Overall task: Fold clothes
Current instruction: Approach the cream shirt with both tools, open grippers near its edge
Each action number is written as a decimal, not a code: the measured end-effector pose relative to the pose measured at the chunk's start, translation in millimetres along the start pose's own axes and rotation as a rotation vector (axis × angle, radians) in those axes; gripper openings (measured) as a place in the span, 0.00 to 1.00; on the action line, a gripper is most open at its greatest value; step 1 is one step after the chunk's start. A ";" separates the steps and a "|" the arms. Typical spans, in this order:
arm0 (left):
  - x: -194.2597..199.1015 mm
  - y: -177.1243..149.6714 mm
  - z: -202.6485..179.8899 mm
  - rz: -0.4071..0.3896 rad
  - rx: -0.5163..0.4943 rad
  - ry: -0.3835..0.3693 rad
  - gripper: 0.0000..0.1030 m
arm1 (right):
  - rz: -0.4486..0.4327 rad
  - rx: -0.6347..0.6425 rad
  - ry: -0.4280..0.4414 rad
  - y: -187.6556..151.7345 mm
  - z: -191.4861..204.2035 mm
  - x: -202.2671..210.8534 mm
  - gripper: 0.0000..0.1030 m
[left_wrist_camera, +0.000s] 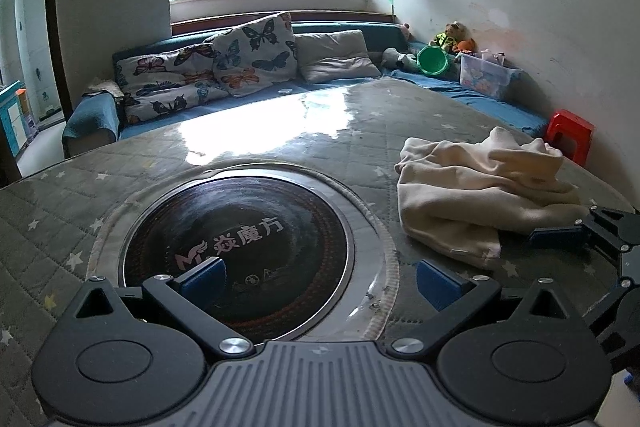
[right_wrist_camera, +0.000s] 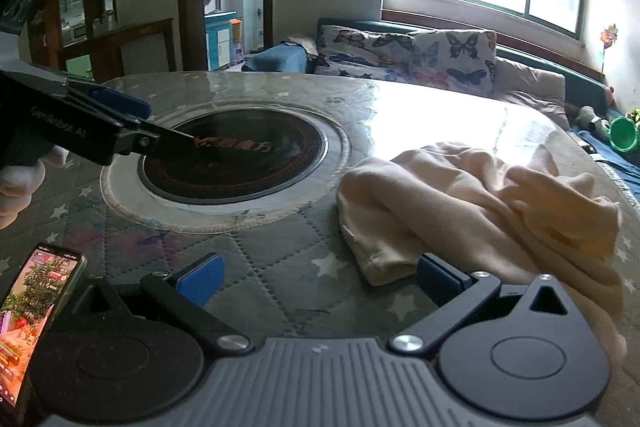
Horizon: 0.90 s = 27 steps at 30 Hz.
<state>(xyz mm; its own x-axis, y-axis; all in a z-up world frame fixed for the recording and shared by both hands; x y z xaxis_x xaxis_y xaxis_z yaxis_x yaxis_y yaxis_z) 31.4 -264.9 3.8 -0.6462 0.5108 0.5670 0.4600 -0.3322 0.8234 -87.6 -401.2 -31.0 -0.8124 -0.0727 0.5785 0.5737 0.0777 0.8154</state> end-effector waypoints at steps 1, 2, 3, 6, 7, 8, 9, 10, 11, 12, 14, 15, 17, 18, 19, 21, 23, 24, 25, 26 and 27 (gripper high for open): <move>0.0 0.0 -0.6 0.000 -0.001 -0.001 1.00 | -0.001 -0.003 -0.005 -0.1 -1.9 0.8 1.00; -0.1 0.2 -1.1 0.000 -0.002 -0.001 1.00 | -0.002 -0.006 -0.010 -0.2 -4.0 1.5 1.00; -0.4 0.1 -1.2 0.000 -0.002 -0.002 1.00 | -0.003 -0.008 -0.014 -0.2 -5.9 2.1 1.00; -0.7 -0.4 -1.1 0.002 -0.004 -0.004 1.00 | -0.005 -0.016 -0.022 -0.4 -10.4 3.4 1.00; -0.9 -0.3 -1.0 0.002 -0.005 -0.004 1.00 | -0.005 -0.018 -0.025 -0.5 -11.4 3.7 1.00; -0.9 -0.2 -1.2 0.002 -0.004 -0.006 1.00 | -0.005 -0.019 -0.028 -0.5 -12.5 4.1 1.00; -1.4 0.1 -0.9 0.002 -0.003 -0.007 1.00 | -0.005 -0.020 -0.031 -0.5 -13.4 4.7 1.00; -1.5 0.2 -1.3 0.001 -0.003 -0.008 1.00 | -0.005 -0.021 -0.034 -0.6 -14.4 5.2 1.00; -1.8 0.2 -1.6 0.002 -0.003 -0.009 1.00 | -0.006 -0.022 -0.036 -0.7 -15.4 5.6 1.00; -2.1 0.3 -1.9 0.003 -0.003 -0.009 1.00 | -0.006 -0.024 -0.039 -0.8 -16.4 5.9 1.00; -3.0 0.1 -2.5 0.005 -0.004 -0.011 1.00 | -0.006 -0.027 -0.043 -1.1 -18.0 6.0 1.00; -3.4 0.0 -2.9 0.006 -0.005 -0.012 1.00 | -0.005 -0.028 -0.045 -1.3 -18.7 6.2 1.00; -4.2 -0.2 -3.5 0.008 -0.005 -0.015 1.00 | -0.004 -0.031 -0.050 -1.8 -20.4 6.6 1.00; -4.7 0.1 -3.9 0.009 -0.005 -0.016 1.00 | -0.004 -0.032 -0.053 -2.0 -21.4 6.7 1.00; -5.1 0.3 -4.1 0.009 -0.005 -0.017 1.00 | -0.005 -0.034 -0.056 -2.1 -22.5 6.9 1.00; -6.3 0.8 -5.3 0.011 -0.007 -0.019 1.00 | -0.006 -0.037 -0.061 -2.2 -24.9 7.7 1.00; -7.7 1.3 -6.6 0.013 -0.011 -0.020 1.00 | -0.005 -0.040 -0.070 -2.9 -28.2 8.4 1.00; -8.2 1.5 -7.5 0.014 -0.014 -0.021 1.00 | -0.005 -0.041 -0.074 -3.4 -29.7 9.0 1.00; -8.8 1.8 -8.5 0.014 -0.018 -0.022 1.00 | -0.005 -0.043 -0.078 -3.9 -31.2 9.7 1.00; -9.3 2.1 -9.4 0.015 -0.022 -0.024 1.00 | -0.004 -0.044 -0.081 -4.3 -32.7 10.3 1.00; -9.7 2.7 -10.3 0.014 -0.026 -0.025 1.00 | -0.004 -0.044 -0.084 -4.7 -33.9 10.8 1.00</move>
<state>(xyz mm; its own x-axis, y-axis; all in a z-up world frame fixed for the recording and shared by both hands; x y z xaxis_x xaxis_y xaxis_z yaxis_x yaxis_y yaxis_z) 32.6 -278.9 0.7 -0.6242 0.5253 0.5783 0.4526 -0.3601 0.8157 -95.6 -436.0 -27.9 -0.8194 0.0112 0.5731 0.5731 0.0332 0.8188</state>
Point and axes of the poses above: each gripper's, at about its wrist camera, not at the fingertips, and x roughly against the way its jaws point, z to its left, y to its top, the point moved 10 cm from there along -x, roughly the way its jaws point, and after that the axes turned 2 degrees about -z, right-handed, at the moved point
